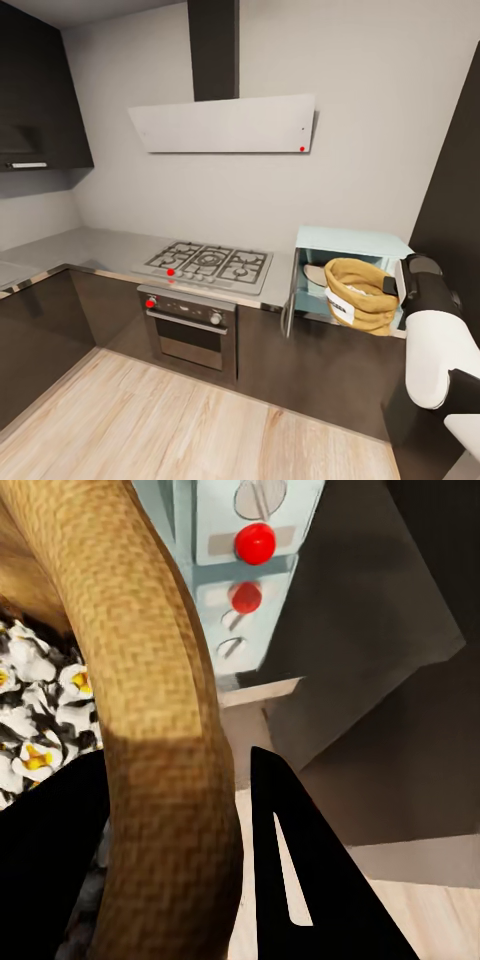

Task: In the kitchen, take the popcorn bag from the countertop, put it into the microwave, and heat it until the popcorn is cooked so the cooked popcorn ends up inside the bag.

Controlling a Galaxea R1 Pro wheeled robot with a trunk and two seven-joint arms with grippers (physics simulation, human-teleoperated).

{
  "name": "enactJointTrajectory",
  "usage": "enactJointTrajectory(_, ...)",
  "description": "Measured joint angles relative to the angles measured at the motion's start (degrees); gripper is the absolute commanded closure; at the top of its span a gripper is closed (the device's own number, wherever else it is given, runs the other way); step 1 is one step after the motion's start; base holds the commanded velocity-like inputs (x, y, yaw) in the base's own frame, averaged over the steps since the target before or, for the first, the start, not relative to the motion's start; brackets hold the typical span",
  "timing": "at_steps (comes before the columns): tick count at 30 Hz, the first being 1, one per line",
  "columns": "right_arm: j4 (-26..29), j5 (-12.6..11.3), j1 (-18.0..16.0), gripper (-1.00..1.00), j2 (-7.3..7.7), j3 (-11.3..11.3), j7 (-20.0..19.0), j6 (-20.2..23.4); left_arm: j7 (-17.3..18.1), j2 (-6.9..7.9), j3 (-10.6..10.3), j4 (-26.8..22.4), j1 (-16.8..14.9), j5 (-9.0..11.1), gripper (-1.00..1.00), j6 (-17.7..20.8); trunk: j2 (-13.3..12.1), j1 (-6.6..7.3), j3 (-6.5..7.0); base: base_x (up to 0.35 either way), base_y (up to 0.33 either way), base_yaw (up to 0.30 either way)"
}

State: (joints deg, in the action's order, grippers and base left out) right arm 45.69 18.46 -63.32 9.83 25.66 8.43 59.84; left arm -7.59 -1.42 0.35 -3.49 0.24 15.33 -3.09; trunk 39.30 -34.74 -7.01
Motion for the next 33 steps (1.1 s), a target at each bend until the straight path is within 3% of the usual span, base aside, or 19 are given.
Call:
enactJointTrajectory(6, 0.1, 0.0, 0.0, 1.0, -0.05, 0.0, 0.0, 0.0, 0.0, 0.04, -0.1, 0.0, 0.0, 0.0, -1.0, 0.0, 0.0, -0.01, 0.0, 0.24, 0.0, 0.0)
enactJointTrajectory(17, -0.2, -0.1, 0.0, 1.0, 0.87, 0.1, 0.2, 0.0, 0.0, 0.04, 0.2, 0.0, 0.0, 0.4, -1.0, 0.0, 0.0, -0.03, 0.0, 0.011, 0.0, 0.0)
enactJointTrajectory(33, -3.5, -0.2, 0.0, 1.0, 0.94, 0.1, 0.4, 0.0, 0.0, 0.09, 0.2, 0.0, 0.0, 0.4, -1.0, 0.0, 0.0, -0.03, 0.0, 0.078, 0.0, 0.0)
